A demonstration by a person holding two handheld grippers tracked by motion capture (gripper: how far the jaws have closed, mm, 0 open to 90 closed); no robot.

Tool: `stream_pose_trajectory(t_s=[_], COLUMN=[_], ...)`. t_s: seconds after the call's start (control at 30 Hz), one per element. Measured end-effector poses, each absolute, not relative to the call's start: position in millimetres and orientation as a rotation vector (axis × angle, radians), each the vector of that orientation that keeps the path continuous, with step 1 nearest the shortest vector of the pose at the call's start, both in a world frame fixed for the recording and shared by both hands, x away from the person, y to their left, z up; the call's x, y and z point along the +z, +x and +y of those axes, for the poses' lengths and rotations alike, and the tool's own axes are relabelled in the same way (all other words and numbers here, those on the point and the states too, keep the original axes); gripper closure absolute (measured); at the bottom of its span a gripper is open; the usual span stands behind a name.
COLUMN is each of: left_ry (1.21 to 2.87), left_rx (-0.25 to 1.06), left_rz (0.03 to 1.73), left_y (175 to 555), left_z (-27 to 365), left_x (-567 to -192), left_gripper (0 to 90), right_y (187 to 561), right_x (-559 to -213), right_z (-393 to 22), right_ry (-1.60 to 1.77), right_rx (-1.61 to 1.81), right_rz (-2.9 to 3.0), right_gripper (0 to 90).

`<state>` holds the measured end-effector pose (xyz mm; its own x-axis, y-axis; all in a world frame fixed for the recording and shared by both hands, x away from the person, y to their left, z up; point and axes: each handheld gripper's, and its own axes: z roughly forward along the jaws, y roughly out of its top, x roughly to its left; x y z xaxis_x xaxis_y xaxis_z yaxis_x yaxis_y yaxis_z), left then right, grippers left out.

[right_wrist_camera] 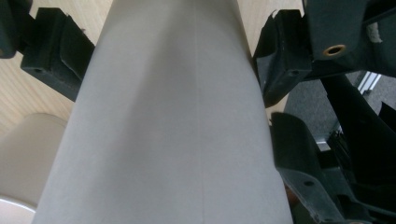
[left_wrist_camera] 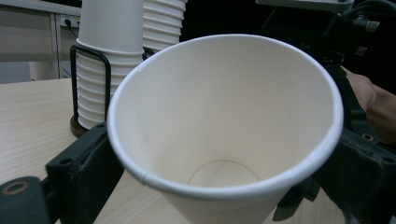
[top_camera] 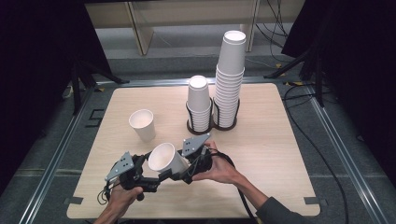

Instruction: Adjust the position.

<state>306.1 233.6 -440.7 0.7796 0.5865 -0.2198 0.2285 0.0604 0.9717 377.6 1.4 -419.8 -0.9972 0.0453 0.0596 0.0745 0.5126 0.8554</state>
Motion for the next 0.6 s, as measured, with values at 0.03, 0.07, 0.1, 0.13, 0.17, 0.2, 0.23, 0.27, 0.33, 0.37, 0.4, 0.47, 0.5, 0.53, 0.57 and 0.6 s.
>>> stream_pose_trajectory(t_s=[0.03,0.07,0.1,0.13,0.17,0.2,0.23,0.27,0.33,0.37,0.4,0.47,0.5,0.53,0.57,0.6], left_ry=[1.515,1.514,1.511,1.511,1.510,1.509,1.498,1.498,1.493,1.489,1.488,1.489,1.486,1.484,1.482,1.471], left_rx=[0.305,0.310,0.313,0.316,0.317,0.316,0.309,0.306,0.308,0.306,0.309,0.315,0.317,0.310,0.307,0.306], left_rz=[0.685,0.678,0.677,0.675,0.677,0.674,0.672,0.673,0.670,0.675,0.672,0.671,0.664,0.662,0.662,0.668], left_y=[305.8,305.8,305.6,305.6,305.5,306.1,306.6,306.8,307.2,306.9,307.2,307.1,307.2,307.4,307.4,307.4], left_z=[232.8,232.3,231.9,231.9,232.0,232.9,233.1,233.8,233.8,233.6,233.9,234.4,234.4,234.6,234.8,234.8], left_x=[-440.6,-440.6,-440.6,-440.5,-440.4,-440.3,-440.3,-440.3,-440.4,-440.3,-440.1,-439.8,-439.8,-439.2,-439.0,-439.1], left_gripper=[8.2,9.4,9.4,9.7,10.0,10.3,10.7,10.8,10.9,10.9,11.2,11.6,11.5,11.2,10.8,10.6], right_y=[377.3,377.6,377.1,377.0,376.6,376.6,376.8,376.5,376.5,377.1,377.4,376.1,376.0,376.2,375.7,375.4], right_x=[-420.4,-420.8,-421.4,-421.6,-422.4,-422.6,-422.6,-422.7,-422.8,-423.2,-423.8,-424.4,-424.5,-424.4,-424.3,-423.6], right_z=[2.0,2.6,3.4,3.8,4.7,4.9,4.8,4.8,5.3,5.7,6.0,5.8,6.0,6.0,6.1,5.5], right_ry=[-0.108,-0.099,-0.101,-0.101,-0.108,-0.108,-0.114,-0.129,-0.140,-0.135,-0.137,-0.178,-0.178,-0.172,-0.175,-0.183], right_rx=[-1.528,-1.539,-1.538,-1.537,-1.547,-1.550,-1.551,-1.543,-1.550,-1.563,-1.572,-1.566,-1.570,-1.576,-1.581,-1.572], right_rz=[-2.700,-2.705,-2.702,-2.700,-2.692,-2.691,-2.683,-2.668,-2.658,-2.656,-2.650,-2.630,-2.626,-2.626,-2.617,-2.616], right_gripper=[21.3,21.3,21.3,21.2,21.2,21.2,21.2,21.2,21.1,21.1,21.1,21.1,21.1,21.2,21.1,21.2])
